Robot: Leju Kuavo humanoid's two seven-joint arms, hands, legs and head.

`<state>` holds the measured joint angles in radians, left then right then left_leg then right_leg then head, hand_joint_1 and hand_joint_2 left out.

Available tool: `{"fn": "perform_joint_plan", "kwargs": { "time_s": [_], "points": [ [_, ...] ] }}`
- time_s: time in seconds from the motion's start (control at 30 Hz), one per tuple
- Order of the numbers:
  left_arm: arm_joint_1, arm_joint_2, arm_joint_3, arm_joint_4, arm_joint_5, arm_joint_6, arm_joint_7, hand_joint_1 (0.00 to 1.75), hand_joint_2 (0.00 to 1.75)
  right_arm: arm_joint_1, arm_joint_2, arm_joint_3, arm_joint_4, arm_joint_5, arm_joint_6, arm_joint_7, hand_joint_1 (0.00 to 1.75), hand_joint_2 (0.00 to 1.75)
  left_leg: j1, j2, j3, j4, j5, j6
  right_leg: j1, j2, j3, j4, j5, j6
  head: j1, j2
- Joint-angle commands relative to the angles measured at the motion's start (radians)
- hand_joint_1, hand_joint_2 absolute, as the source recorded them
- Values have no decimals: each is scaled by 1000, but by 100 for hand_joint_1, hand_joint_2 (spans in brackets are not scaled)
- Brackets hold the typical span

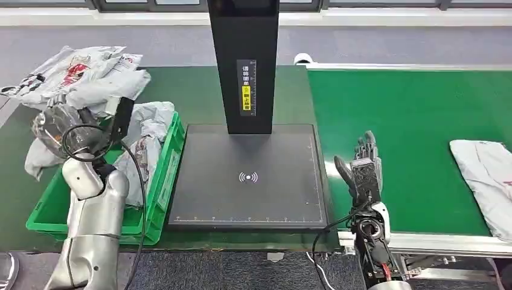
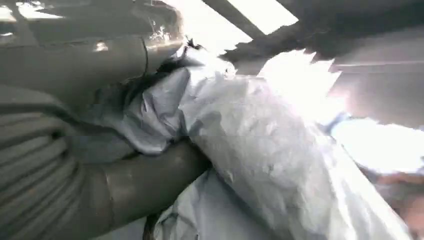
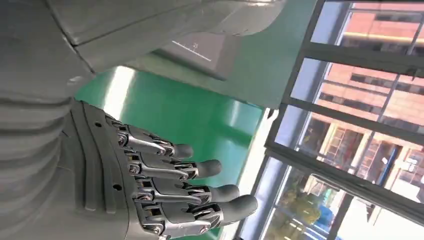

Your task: Moved the parcel from conveyor to table for the left to box.

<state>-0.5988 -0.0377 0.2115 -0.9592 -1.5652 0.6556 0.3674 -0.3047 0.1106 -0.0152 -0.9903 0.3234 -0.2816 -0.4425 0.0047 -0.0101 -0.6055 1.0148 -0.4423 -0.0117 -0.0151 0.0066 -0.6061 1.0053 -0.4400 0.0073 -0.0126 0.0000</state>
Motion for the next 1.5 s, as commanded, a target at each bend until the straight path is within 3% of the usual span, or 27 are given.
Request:
{"fn": "perform_joint_plan", "kwargs": {
  "time_s": [0.03, 0.13, 0.27, 0.5, 0.53, 0.57, 0.63, 0.67, 0.77, 0.87, 1.5],
  "points": [
    [-100, 82, -191, 520, 42, -206, -28, 175, 175, -83, 22, -63, 82, 25, 19, 3, 0, 175, 1, 1, 3, -3, 2, -1, 2, -1, 3, -3, 1, -1, 0, 0],
    [-108, 86, -199, 525, 29, -230, -28, 175, 175, -76, 22, -66, 73, 25, 22, 3, 0, 175, 1, 0, 3, -2, 2, -1, 2, -1, 4, -3, 1, -1, 0, 0],
    [-109, 46, -155, 557, 63, -438, -130, 175, 175, -93, 25, -82, 65, 53, 39, 26, 0, 175, 1, 0, 1, 0, 1, -1, 1, 0, 2, -1, 1, -1, 0, 0],
    [-103, 44, -158, 556, 56, -443, -121, 175, 175, -96, 27, -84, 75, 59, 41, 27, 0, 175, 1, -2, 2, -2, 1, -1, 1, -3, 4, -2, 1, -1, 0, 0],
    [-103, 45, -163, 556, 52, -450, -130, 155, 175, -97, 28, -84, 76, 60, 41, 26, 0, 175, 0, -2, 1, 0, 1, 0, 0, -2, 2, -1, 1, -1, 0, 0],
    [-91, 24, -113, 528, 125, -413, -210, 0, 175, -88, 28, -88, 69, 64, 36, 26, 0, 175, 0, -1, 1, -1, 1, 0, 0, -2, 3, -1, 1, -1, 0, 0],
    [-82, -6, -72, 494, 203, -363, -293, 0, 175, -54, 22, -92, 39, 65, 38, 26, 0, 175, 1, 0, 3, -2, 2, 0, 1, -2, 4, -3, 2, -1, 0, 0],
    [-80, -16, -64, 478, 227, -330, -315, 0, 0, -31, 20, -94, 13, 63, 37, 27, 0, 175, 1, -2, 3, -3, 2, 0, 1, -4, 5, -4, 2, -1, 0, 0],
    [-70, -45, -28, 366, 342, -160, -406, 0, 0, 13, 17, -98, -37, 59, 41, 31, 0, 175, 1, -9, 1, -2, 3, 1, 1, -10, 5, -3, 0, -1, 0, 0],
    [-42, -49, -21, 238, 535, -89, -531, 0, 0, 29, 16, -92, -57, 53, 39, 41, 0, 175, 1, -12, -2, 1, 3, 1, 1, -13, 3, -1, -1, 0, 0, 0],
    [-29, -41, -41, 220, 555, -95, -523, 0, 0, 23, 15, -89, -51, 51, 36, 42, 0, 175, 1, -5, 0, -1, 2, 1, 1, -6, 3, -3, 0, 0, 0, 0]
  ]
}}
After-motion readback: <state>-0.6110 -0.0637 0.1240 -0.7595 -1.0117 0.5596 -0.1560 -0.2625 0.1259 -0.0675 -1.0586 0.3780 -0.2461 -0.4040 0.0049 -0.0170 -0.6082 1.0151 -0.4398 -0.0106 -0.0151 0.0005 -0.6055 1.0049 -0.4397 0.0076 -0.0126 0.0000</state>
